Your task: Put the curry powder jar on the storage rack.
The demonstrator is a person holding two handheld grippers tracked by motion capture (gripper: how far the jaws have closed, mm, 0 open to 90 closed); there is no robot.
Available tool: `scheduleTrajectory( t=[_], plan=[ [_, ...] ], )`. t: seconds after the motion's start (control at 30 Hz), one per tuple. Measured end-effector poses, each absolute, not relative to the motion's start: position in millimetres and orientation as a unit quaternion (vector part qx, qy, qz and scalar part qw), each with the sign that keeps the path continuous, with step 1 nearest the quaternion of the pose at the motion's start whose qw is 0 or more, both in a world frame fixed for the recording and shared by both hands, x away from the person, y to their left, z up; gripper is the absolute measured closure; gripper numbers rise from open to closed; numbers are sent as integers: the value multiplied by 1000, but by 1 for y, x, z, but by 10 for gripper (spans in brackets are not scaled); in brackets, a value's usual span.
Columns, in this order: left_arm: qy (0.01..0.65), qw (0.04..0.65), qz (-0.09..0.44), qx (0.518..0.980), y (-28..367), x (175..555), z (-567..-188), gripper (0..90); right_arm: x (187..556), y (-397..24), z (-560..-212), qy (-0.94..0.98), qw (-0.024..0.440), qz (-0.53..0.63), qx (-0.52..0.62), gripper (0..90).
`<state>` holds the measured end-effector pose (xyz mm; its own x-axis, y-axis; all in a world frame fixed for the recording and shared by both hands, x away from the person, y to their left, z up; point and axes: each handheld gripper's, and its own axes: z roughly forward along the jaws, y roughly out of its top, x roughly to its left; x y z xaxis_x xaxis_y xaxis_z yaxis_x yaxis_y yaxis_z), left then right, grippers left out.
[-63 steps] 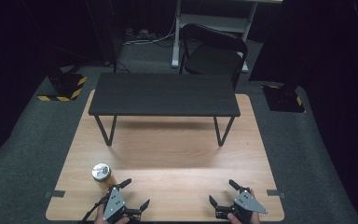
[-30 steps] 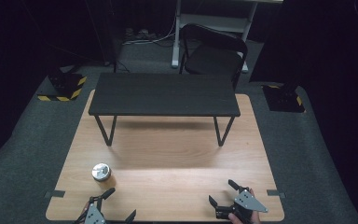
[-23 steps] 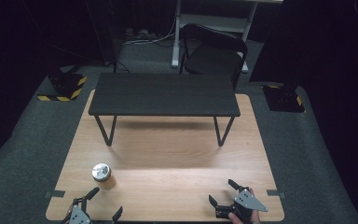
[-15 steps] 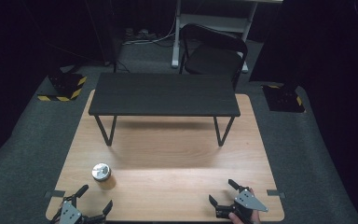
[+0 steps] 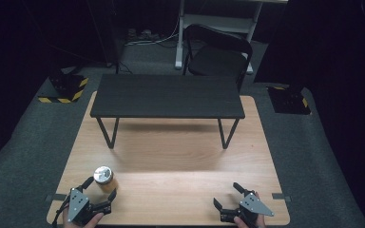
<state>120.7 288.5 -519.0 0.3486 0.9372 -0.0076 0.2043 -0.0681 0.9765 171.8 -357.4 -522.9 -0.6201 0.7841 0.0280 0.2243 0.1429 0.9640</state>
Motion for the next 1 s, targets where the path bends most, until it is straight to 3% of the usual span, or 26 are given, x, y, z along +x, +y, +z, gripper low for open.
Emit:
scheduleTrajectory(
  t=[0.57, 1.0],
  plan=[
    [482, 533, 344, 605, 283, 132, -535, 280, 172, -359, -524, 710, 252, 554, 354, 1],
    [474, 535, 349, 606, 279, 132, -533, 306, 172, -359, -524, 709, 253, 555, 354, 1]
  ],
)
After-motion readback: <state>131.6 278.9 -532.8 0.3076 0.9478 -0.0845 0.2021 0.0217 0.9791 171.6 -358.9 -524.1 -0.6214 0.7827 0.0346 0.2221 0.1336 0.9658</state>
